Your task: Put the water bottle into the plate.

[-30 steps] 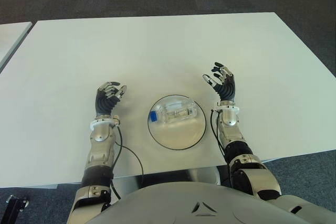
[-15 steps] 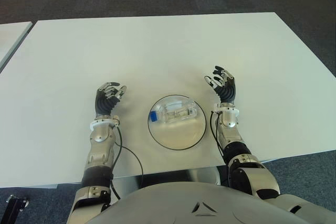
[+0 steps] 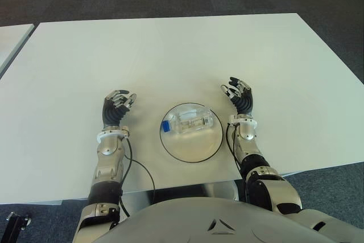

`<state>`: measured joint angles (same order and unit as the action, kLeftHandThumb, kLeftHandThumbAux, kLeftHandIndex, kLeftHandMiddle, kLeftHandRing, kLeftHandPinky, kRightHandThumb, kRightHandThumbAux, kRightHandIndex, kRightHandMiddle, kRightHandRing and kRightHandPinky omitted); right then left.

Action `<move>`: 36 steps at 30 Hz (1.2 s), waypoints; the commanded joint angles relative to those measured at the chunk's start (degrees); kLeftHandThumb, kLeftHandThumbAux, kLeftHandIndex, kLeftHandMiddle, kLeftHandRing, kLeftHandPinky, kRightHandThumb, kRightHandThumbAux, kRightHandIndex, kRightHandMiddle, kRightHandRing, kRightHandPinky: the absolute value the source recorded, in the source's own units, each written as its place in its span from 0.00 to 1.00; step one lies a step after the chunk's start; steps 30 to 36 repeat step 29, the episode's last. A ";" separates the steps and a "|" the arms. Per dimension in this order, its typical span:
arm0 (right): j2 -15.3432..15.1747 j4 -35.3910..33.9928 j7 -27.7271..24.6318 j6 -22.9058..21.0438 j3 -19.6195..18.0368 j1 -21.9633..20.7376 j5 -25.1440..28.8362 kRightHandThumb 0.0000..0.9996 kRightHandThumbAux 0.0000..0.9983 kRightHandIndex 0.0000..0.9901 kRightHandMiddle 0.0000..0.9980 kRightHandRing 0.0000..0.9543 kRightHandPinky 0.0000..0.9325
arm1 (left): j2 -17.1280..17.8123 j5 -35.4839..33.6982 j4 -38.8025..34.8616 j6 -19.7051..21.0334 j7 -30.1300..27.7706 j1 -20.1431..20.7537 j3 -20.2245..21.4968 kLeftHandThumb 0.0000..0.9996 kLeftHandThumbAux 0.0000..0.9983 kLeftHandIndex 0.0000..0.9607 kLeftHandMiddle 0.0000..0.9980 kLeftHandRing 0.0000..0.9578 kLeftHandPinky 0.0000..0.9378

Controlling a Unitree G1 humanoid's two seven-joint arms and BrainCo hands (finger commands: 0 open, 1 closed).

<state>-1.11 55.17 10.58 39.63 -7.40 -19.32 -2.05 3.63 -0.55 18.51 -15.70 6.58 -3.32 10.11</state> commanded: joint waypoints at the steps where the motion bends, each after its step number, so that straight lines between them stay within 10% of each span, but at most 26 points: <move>1: 0.18 1.29 -2.03 -0.06 -0.38 -0.33 1.45 0.71 0.73 0.44 0.64 0.66 0.68 | -0.06 -0.10 -0.34 1.15 -0.46 -0.58 -0.28 0.71 0.71 0.45 0.70 0.71 0.71; 36: -3.62 -11.65 -3.66 -16.46 5.62 3.56 -5.02 0.71 0.73 0.44 0.59 0.64 0.67 | -0.34 1.45 -0.39 1.54 0.07 -0.52 -0.50 0.71 0.71 0.45 0.70 0.71 0.70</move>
